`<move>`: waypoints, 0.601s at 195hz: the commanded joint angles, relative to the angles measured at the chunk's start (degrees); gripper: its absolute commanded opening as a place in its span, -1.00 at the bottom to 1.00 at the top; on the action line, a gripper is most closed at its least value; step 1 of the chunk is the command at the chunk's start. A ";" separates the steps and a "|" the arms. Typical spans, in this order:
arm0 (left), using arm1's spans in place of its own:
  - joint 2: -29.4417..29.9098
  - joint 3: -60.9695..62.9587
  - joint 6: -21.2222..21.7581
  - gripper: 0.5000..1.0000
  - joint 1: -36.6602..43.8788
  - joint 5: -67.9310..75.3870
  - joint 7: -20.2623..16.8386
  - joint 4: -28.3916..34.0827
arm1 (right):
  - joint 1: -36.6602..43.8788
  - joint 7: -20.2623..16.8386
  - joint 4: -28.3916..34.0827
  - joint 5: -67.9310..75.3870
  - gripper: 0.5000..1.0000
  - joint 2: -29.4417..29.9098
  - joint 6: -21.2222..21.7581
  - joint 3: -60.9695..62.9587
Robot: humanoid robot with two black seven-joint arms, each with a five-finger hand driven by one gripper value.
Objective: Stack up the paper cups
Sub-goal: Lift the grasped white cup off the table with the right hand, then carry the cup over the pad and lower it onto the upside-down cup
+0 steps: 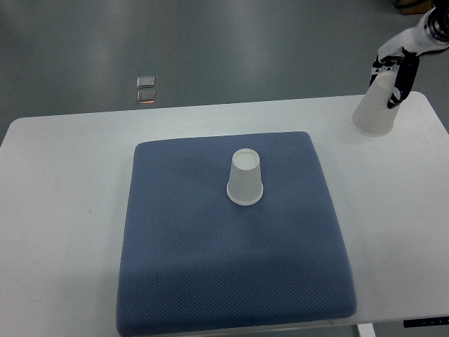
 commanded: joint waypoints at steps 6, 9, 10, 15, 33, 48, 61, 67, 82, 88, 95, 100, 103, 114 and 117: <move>0.00 0.00 0.00 1.00 0.00 0.06 0.00 0.04 | 6.64 0.06 0.94 -0.49 -0.17 -0.01 4.51 -0.04; 0.00 0.00 0.00 1.00 0.00 0.06 -0.09 0.04 | 7.07 0.06 1.12 -0.49 -0.16 -0.01 4.68 -0.04; 0.00 0.00 0.00 1.00 0.00 -0.02 -0.09 0.04 | 7.51 0.06 1.29 -0.57 -0.16 0.07 4.86 -0.04; 0.00 0.00 0.00 1.00 0.00 -0.02 0.00 -0.05 | 8.31 0.06 1.73 -0.75 -0.16 0.07 5.21 -0.04; 0.00 0.00 0.00 1.00 0.00 0.06 0.00 0.04 | 10.77 0.06 3.75 -0.93 -0.16 0.25 5.47 -0.04; 0.00 0.00 0.00 1.00 0.00 -0.02 0.00 -0.04 | 11.73 0.06 4.46 -0.84 -0.16 0.87 5.47 0.14; 0.00 0.00 0.00 1.00 0.00 -0.02 0.00 -0.05 | 12.35 0.06 4.90 -0.66 -0.16 1.30 5.56 0.93; 0.00 0.00 0.00 1.00 0.00 -0.02 0.00 -0.05 | 12.96 0.06 5.51 -0.31 -0.16 1.39 5.74 1.28; 0.00 -0.08 0.00 1.00 0.00 -0.02 0.00 0.04 | 15.60 0.06 7.45 -0.14 -0.16 3.67 5.56 4.35; 0.00 -0.08 0.00 1.00 0.00 -0.02 0.00 0.04 | 15.95 0.06 7.80 0.22 -0.16 4.47 5.47 5.41; 0.00 -0.08 0.00 1.00 0.00 -0.02 0.00 0.04 | 16.39 0.06 8.06 1.44 -0.16 5.87 5.39 6.55; 0.00 -0.08 0.00 1.00 0.00 -0.02 0.00 0.04 | 16.39 0.06 7.97 2.32 -0.16 6.67 5.21 7.08; 0.00 -0.08 0.00 1.00 0.00 -0.02 0.00 0.04 | 16.39 0.06 7.97 2.76 -0.16 7.02 5.03 7.34; 0.00 -0.08 0.00 1.00 0.00 0.06 0.00 0.04 | 16.30 0.06 7.54 5.84 -0.16 10.61 4.60 7.61; 0.00 -0.08 0.00 1.00 0.08 0.06 -0.09 0.04 | 16.30 0.06 7.45 6.28 -0.16 11.32 4.59 7.61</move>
